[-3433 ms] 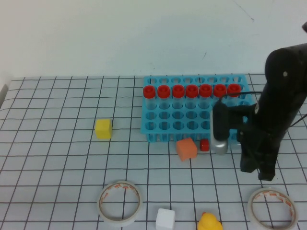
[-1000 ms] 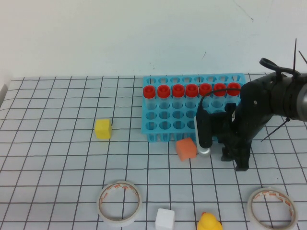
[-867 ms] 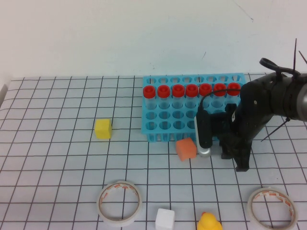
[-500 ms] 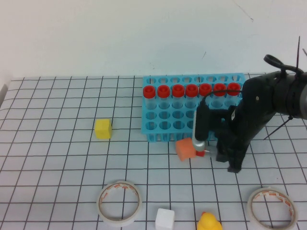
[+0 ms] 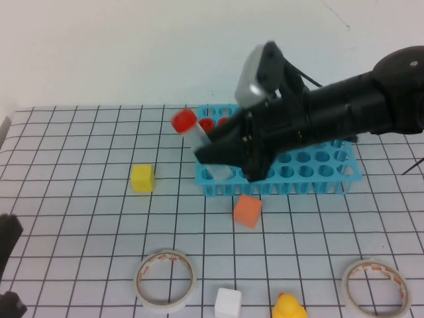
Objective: Place the test tubes
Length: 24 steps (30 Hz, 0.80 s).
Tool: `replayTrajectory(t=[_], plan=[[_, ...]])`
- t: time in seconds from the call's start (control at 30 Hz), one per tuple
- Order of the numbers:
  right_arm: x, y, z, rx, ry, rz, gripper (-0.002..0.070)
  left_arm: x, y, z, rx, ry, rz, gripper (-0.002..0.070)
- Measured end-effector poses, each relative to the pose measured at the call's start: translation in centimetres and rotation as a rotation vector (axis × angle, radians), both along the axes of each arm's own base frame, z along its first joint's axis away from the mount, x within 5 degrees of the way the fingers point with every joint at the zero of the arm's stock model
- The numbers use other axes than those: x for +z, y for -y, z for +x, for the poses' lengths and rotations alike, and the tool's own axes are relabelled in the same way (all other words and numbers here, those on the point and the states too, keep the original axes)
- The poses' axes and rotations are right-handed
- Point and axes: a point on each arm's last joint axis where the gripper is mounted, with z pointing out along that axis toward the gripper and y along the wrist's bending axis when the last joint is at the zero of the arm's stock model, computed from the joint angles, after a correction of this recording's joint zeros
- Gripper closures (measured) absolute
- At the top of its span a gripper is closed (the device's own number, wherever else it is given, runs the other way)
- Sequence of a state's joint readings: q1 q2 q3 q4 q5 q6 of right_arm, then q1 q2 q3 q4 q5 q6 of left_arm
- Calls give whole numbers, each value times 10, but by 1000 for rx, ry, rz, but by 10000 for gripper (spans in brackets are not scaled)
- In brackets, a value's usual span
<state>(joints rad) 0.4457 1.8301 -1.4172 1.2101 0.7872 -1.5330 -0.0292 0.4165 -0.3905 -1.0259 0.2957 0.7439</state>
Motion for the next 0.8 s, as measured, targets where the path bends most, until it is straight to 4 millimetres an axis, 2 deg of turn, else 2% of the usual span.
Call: replayTrajectory(t=[0.17,0.37,0.43,0.5,0.63,0.7,0.8], plan=[[19,-19,-14,109,34,211,444,11,7,-2,-77,111,-47,676],[25,-59,-51,278,75,279,444,19,10,-4,-111,177,-126,673],[26,-69,-61,316,74,288,444,20,9,-4,-111,181,-129,643],[26,-77,-70,347,74,289,444,20,9,-4,-111,186,-125,573],[25,-89,-84,399,98,289,444,20,12,-5,-143,203,-95,321],[25,-94,-91,418,105,288,444,21,14,-6,-165,212,-77,220],[25,-101,-98,438,109,285,444,21,16,-7,-189,219,-68,166]])
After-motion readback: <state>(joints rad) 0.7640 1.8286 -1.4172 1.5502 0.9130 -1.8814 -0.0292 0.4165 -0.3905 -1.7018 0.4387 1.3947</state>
